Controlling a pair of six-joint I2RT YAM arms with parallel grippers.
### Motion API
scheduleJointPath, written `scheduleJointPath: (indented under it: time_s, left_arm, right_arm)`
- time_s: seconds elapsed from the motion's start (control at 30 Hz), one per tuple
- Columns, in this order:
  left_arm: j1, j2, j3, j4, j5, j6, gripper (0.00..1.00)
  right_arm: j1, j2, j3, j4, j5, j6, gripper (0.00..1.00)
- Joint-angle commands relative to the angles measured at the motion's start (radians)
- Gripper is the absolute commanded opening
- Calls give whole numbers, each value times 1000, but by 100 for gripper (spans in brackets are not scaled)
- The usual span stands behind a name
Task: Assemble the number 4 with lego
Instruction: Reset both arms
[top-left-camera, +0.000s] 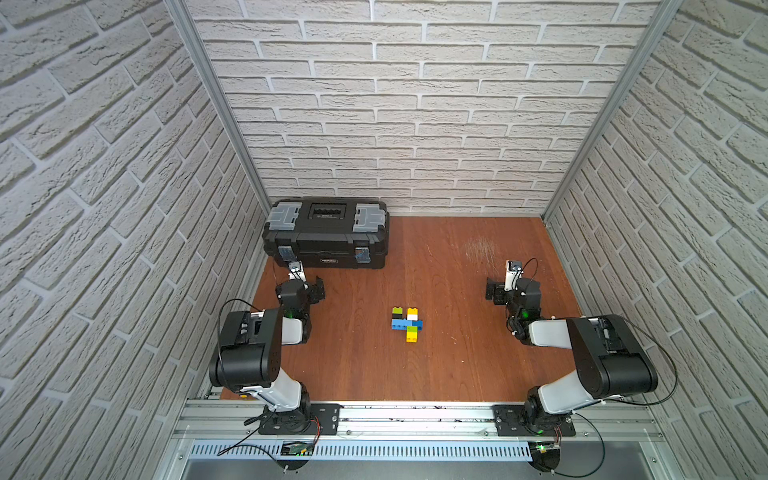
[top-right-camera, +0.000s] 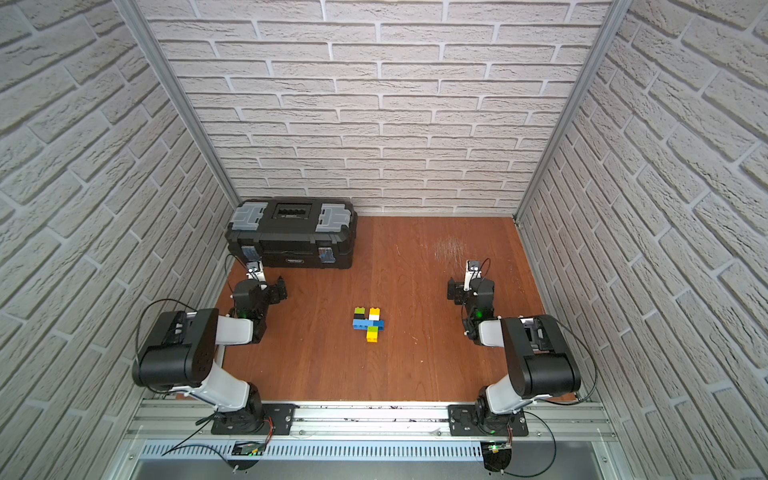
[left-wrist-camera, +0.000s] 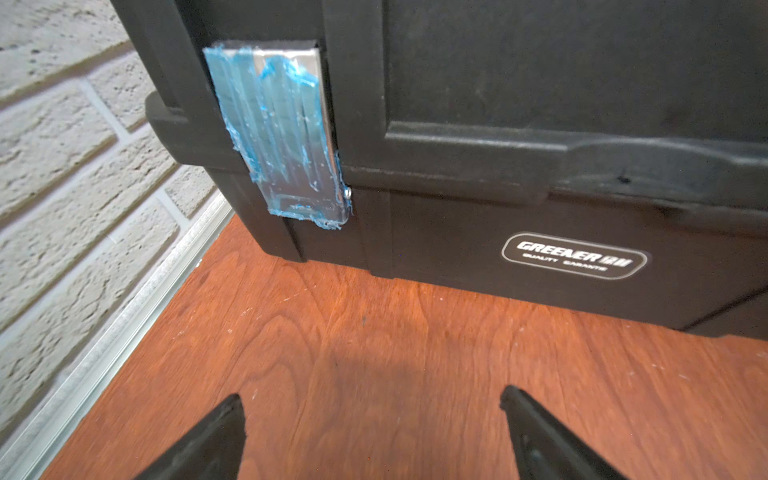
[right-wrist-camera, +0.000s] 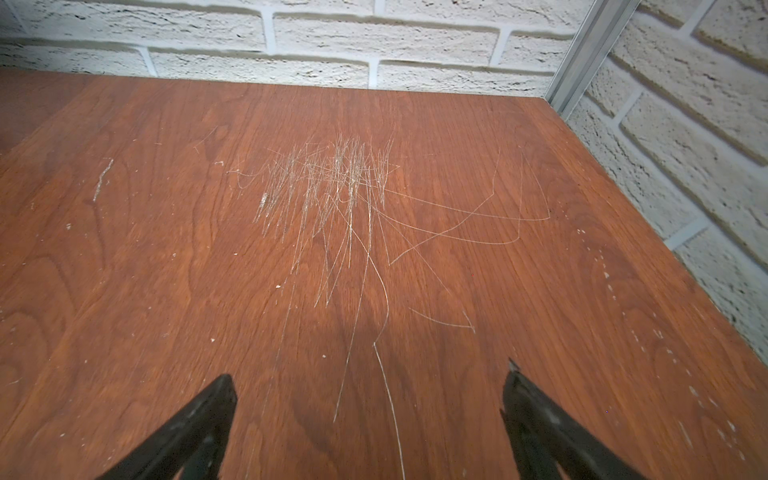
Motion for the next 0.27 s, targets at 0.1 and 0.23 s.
scheduleJointPath:
  time_s: [0.1,0.23]
  left_arm:
    - [2,-10,3,40,5,9,98]
    - [1,-10,3,43,5,9,98]
  right_arm:
    - [1,-5,29,15,-16,-9,99]
    - [1,-21,10,35,-16,-10,99]
